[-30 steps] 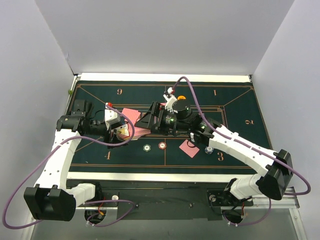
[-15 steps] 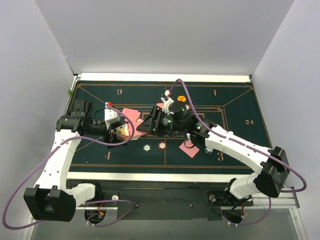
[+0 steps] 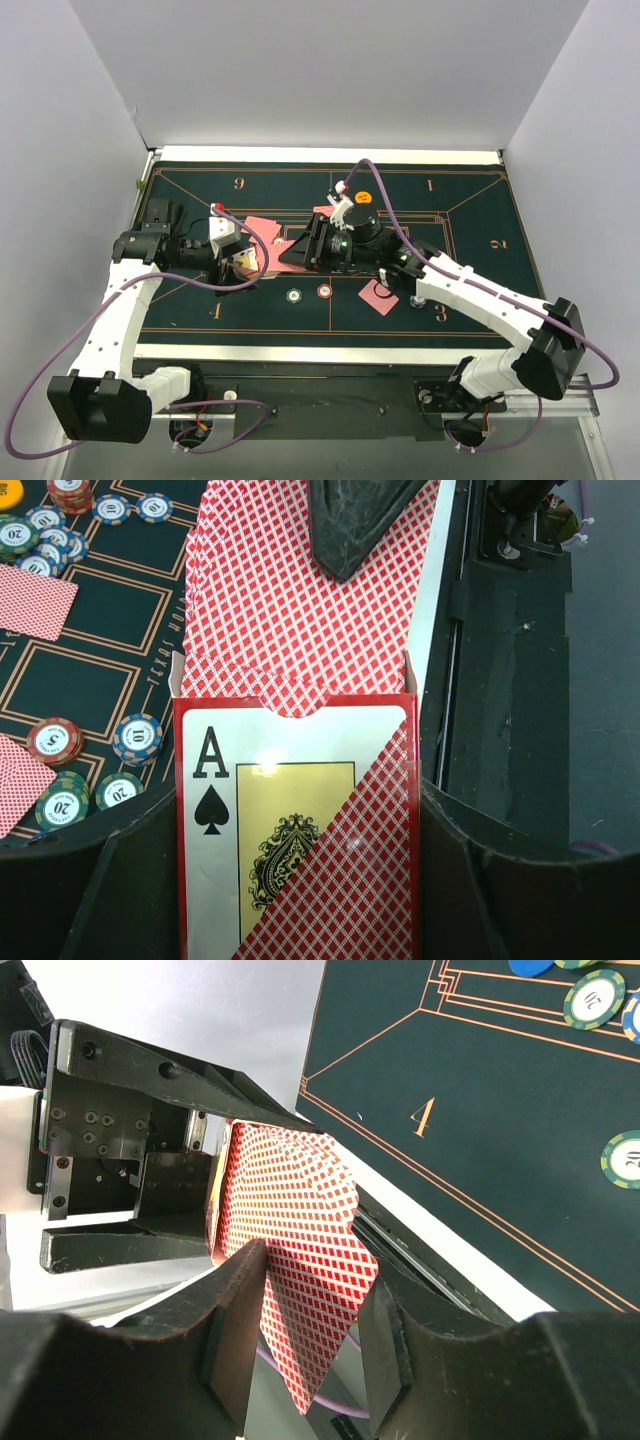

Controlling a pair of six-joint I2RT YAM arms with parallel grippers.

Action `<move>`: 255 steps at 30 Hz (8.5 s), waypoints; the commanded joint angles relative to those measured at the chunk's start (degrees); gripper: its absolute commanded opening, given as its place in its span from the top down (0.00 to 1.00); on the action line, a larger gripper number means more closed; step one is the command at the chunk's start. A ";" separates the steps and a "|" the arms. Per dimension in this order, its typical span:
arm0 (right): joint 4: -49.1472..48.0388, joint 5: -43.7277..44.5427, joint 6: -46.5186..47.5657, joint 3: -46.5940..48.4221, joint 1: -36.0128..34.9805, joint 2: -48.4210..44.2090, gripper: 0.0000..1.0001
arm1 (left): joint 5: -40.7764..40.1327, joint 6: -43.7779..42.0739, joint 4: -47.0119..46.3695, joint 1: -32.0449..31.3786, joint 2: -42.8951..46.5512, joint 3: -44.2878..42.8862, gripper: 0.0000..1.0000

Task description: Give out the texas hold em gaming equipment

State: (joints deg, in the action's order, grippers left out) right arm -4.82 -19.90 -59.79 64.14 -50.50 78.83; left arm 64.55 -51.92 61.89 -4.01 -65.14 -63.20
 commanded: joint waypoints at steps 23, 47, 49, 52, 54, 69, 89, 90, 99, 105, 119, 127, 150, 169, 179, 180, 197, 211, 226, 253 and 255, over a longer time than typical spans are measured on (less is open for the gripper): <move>4.47 -0.31 3.19 -1.30 4.36 -7.28 0.77 | 4.35 1.30 -4.06 0.41 1.16 -2.37 1.00; 8.86 -3.56 4.33 -2.18 11.03 -13.61 0.83 | 4.79 2.18 -4.85 0.58 0.81 -2.10 1.00; 8.95 -3.83 4.24 -2.09 12.17 -14.14 0.85 | 4.79 2.18 -4.85 0.58 0.90 -2.10 1.00; 9.12 -4.53 4.24 -1.65 13.67 -14.32 0.89 | 4.79 2.26 -4.93 0.67 0.90 -2.10 1.00; 9.21 -5.06 4.15 -1.30 14.63 -14.23 0.91 | 4.79 2.26 -4.93 0.67 0.81 -2.10 1.00; 1.58 -6.56 6.00 4.05 24.31 4.28 1.00 | 5.14 2.52 -5.11 1.11 0.46 -2.02 1.00; -3.18 7.68 4.94 30.08 24.31 46.42 1.00 | 4.62 4.81 -6.34 1.37 0.90 -2.72 1.00; -1.96 8.99 5.55 29.91 24.05 46.42 1.00 | 4.53 4.81 -6.34 1.37 0.98 -2.72 1.00; 2.97 11.73 7.93 26.75 23.87 44.40 0.65 | 4.35 4.64 -6.25 1.46 1.60 -2.10 1.00; 4.64 12.69 9.07 22.36 23.96 38.16 0.55 | 4.53 4.64 -6.08 1.55 2.04 -1.75 1.00; 2.01 5.67 5.21 3.46 18.87 5.85 0.33 | 4.62 4.55 -5.99 1.99 3.53 -0.96 1.00; -2.73 -2.07 0.03 0.72 13.50 -3.77 0.07 | 4.44 4.28 -5.90 1.99 3.36 -0.78 1.00; 0.51 -0.32 1.87 5.82 0.05 3.00 0.26 | 4.62 4.72 -5.81 1.99 3.53 -1.22 1.00; 1.74 1.00 0.99 1.69 2.95 -3.24 0.69 | 5.14 5.51 -6.87 1.99 3.45 -1.49 1.00; 3.50 0.74 1.96 1.60 4.88 -5.17 0.70 | 5.49 5.69 -7.04 1.99 3.44 -1.49 1.00; 3.76 0.74 2.04 1.52 4.97 -5.44 0.70 | 5.49 5.69 -7.04 1.90 3.53 -1.49 1.00; 7.81 1.01 5.12 2.75 5.15 -7.98 0.66 | 6.46 8.06 -9.59 1.99 3.18 -1.05 1.00; 6.67 -0.93 2.84 1.51 5.15 -10.10 0.71 | 6.72 9.29 -11.44 1.99 3.09 -0.35 1.00; 6.31 -0.84 2.49 0.81 5.15 -12.47 0.90 | 6.55 9.29 -11.70 1.99 3.18 -0.17 1.00; 14.93 -4.09 3.45 -11.66 15.61 -26.53 1.00 | 5.93 8.94 -11.18 1.99 2.83 -0.79 1.00; 14.93 -3.48 4.15 -15.26 16.83 -27.06 1.00 | 5.76 8.77 -11.09 1.99 2.83 -0.79 1.00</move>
State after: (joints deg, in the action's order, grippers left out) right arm 7.99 -22.39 -56.90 54.74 -35.40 52.31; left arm 67.64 -42.54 52.47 -2.44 -62.89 -63.09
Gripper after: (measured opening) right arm 0.002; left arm 0.747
